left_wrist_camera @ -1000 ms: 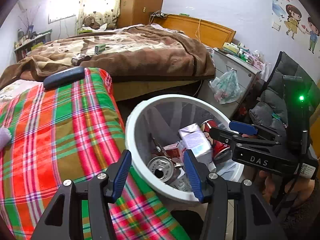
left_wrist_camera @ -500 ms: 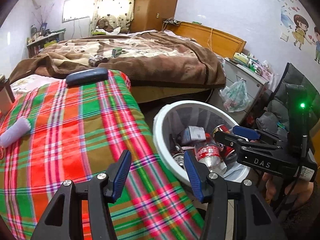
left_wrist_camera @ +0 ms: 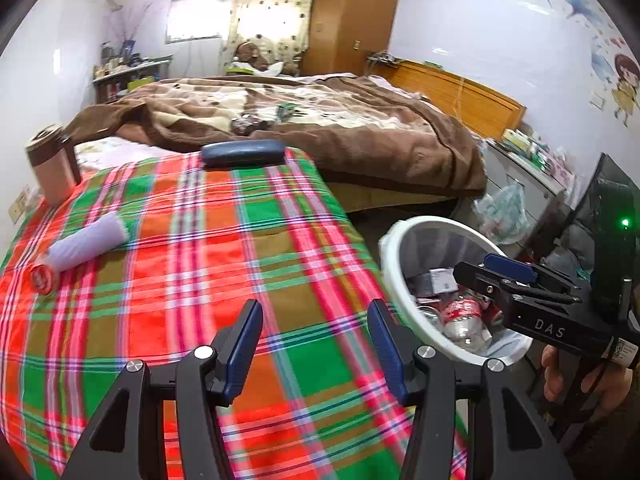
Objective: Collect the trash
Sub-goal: 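Withdraw both tools from the wastebasket back over the bed, then grasp the white foam mesh sleeve with the right tool while the left tool grasps the clear plastic cup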
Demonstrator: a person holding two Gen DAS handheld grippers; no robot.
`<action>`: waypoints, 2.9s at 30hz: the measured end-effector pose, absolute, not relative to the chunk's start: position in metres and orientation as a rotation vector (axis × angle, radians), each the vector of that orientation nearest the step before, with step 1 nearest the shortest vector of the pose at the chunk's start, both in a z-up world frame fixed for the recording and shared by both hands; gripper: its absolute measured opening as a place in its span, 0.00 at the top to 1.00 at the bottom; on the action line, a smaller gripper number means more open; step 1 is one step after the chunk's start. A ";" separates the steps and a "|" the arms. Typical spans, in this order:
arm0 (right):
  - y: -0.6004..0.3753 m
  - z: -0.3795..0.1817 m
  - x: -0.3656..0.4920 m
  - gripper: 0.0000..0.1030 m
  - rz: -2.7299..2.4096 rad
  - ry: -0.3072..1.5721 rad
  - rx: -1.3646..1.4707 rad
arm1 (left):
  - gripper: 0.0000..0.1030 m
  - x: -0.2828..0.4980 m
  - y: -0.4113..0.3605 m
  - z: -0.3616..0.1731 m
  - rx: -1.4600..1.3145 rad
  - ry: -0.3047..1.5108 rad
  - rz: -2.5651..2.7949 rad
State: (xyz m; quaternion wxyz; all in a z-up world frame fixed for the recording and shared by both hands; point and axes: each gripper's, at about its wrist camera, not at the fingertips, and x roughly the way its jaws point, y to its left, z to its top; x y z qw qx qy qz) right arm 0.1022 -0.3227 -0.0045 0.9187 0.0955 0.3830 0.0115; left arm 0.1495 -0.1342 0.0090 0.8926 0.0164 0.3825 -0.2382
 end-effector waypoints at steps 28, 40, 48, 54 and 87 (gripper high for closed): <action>-0.183 -0.013 0.181 0.36 0.295 0.820 -0.015 | 0.44 0.215 0.068 -0.009 -0.116 0.806 -0.085; -0.138 -0.016 0.223 0.36 0.351 0.835 -0.073 | 0.39 0.280 0.093 -0.033 -0.104 0.858 -0.052; -0.107 -0.017 0.241 0.36 0.397 0.834 -0.112 | 0.39 0.302 0.106 -0.049 -0.082 0.903 -0.031; -0.077 -0.010 0.244 0.36 0.475 0.794 -0.171 | 0.39 0.301 0.133 -0.051 -0.125 0.890 -0.013; -0.056 -0.035 0.270 0.74 0.502 0.896 -0.194 | 0.31 0.308 0.144 -0.046 -0.154 0.866 -0.038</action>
